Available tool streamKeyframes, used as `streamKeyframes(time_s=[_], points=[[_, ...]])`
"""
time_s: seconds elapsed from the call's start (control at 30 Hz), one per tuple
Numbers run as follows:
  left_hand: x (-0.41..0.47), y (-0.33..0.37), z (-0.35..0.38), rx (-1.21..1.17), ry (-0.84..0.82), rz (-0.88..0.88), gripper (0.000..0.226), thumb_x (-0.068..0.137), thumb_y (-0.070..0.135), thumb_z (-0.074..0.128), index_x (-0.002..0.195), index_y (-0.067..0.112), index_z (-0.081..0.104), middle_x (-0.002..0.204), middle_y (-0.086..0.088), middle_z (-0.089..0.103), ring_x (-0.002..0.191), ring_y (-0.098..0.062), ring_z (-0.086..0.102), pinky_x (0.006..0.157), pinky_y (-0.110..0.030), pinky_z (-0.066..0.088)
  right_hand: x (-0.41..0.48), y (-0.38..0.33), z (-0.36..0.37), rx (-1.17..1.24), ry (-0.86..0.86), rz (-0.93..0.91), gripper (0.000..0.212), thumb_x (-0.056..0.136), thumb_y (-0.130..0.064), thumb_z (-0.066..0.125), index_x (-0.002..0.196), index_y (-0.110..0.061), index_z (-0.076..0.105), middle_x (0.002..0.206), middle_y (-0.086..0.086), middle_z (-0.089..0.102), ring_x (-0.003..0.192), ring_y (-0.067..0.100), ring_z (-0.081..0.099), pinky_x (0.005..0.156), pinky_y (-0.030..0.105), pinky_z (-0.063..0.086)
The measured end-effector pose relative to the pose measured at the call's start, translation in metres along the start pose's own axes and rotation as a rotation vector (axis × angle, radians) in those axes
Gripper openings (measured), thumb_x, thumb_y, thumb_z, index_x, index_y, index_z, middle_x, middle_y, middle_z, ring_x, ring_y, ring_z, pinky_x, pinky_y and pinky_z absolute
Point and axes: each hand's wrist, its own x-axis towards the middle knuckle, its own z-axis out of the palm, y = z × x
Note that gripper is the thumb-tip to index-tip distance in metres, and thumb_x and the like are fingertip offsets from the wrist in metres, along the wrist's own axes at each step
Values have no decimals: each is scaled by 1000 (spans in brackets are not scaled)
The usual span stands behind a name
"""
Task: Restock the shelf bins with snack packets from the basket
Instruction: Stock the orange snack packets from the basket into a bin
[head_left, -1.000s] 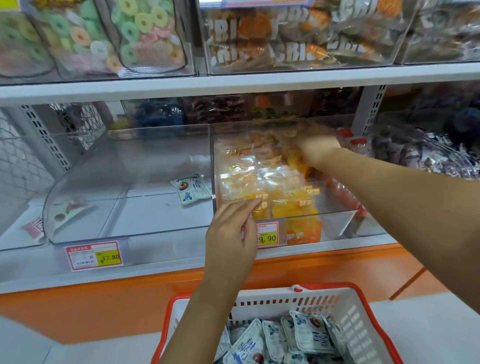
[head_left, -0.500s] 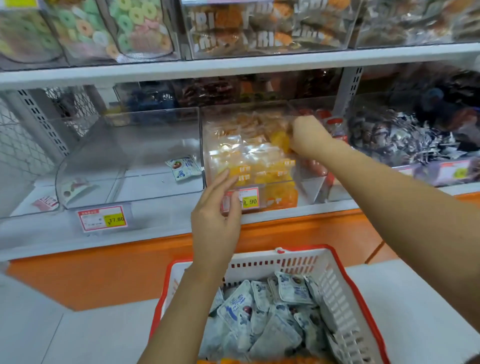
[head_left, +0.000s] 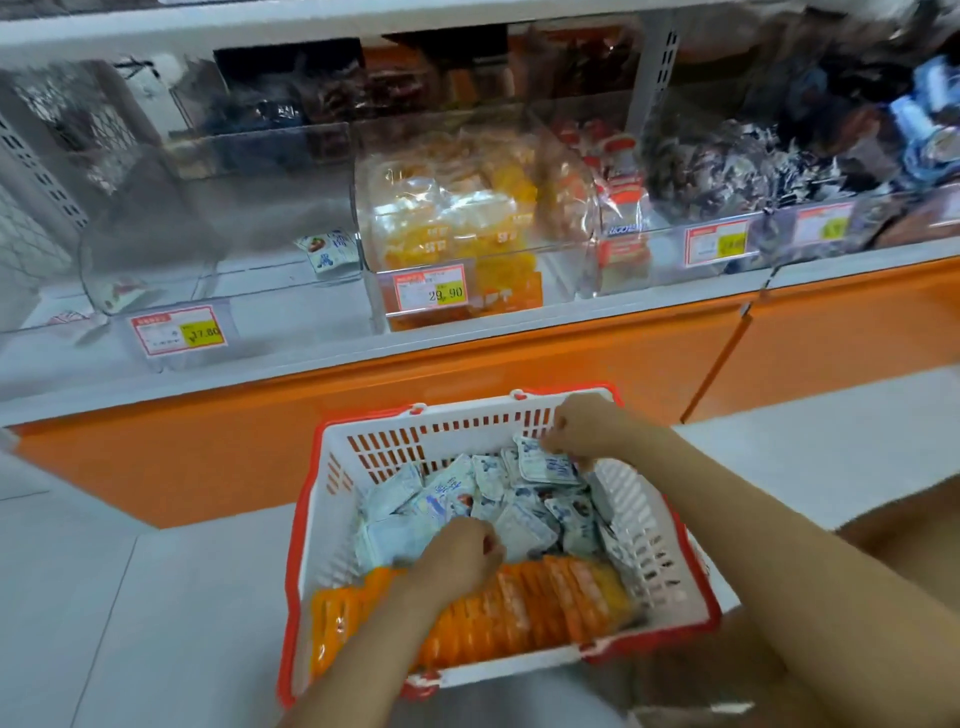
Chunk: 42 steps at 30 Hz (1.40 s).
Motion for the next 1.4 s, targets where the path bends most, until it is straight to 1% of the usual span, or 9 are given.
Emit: streamKeyframes(time_s=[0.13,0.3,0.4,0.57,0.8,1.0,1.07,1.17,1.4], points=[[1,9,23,156,-76,-42,26,94,21,47,87,2,63,80,-13,57,79,-27,59,63,-29,39,-15,44,72,-206,-491,273,27,92,-20,59,111,-2,66,98,12,68,94,29,64,91,40,51],[3,12,24,154,-87,-64,29,95,23,45,81,6,63,73,-7,55,69,-20,53,61,-31,41,-25,67,106,-23,-648,375,52,89,-11,55,138,-3,42,146,22,36,133,38,39,106,45,40],[0,16,23,124,-69,-73,38,99,29,42,67,11,52,64,-3,48,57,-16,46,58,-29,40,-30,75,107,259,-564,423,27,84,-8,56,111,-9,54,110,6,57,105,23,54,107,46,36],[-7,25,15,-66,-44,-116,62,98,56,23,58,16,47,54,1,38,50,-10,44,61,-24,37,-34,75,99,256,-519,328,14,92,-4,50,79,-12,51,79,4,50,62,16,55,56,24,51],[0,16,9,-248,-16,-98,51,87,48,61,50,18,43,49,3,28,42,-8,29,46,-20,24,-35,38,118,138,-295,47,41,94,-19,52,133,-13,43,122,8,55,90,19,57,74,28,51],[-6,18,-20,-243,-55,-108,26,82,25,73,58,23,61,70,-5,62,65,-13,58,64,-25,44,-23,41,117,400,-194,128,76,66,-42,83,127,-17,44,125,2,55,102,18,59,80,31,54],[-8,23,-37,-301,0,-94,6,82,23,73,81,20,69,100,-7,69,96,-21,64,81,-30,48,-19,40,103,393,-145,77,61,64,-44,84,110,-12,59,112,6,64,100,22,63,84,34,54],[-14,34,-71,-472,98,-56,8,86,21,69,92,22,65,95,8,66,93,-10,63,75,-19,48,-26,26,63,484,-100,-82,22,74,-28,80,84,-14,67,86,1,71,85,17,68,75,26,55],[-25,72,-158,-512,731,192,13,92,21,60,103,24,66,96,9,68,92,-6,62,80,-18,48,-58,-33,-56,679,551,-337,29,88,-29,66,111,-14,59,103,2,68,86,19,70,81,44,57]])
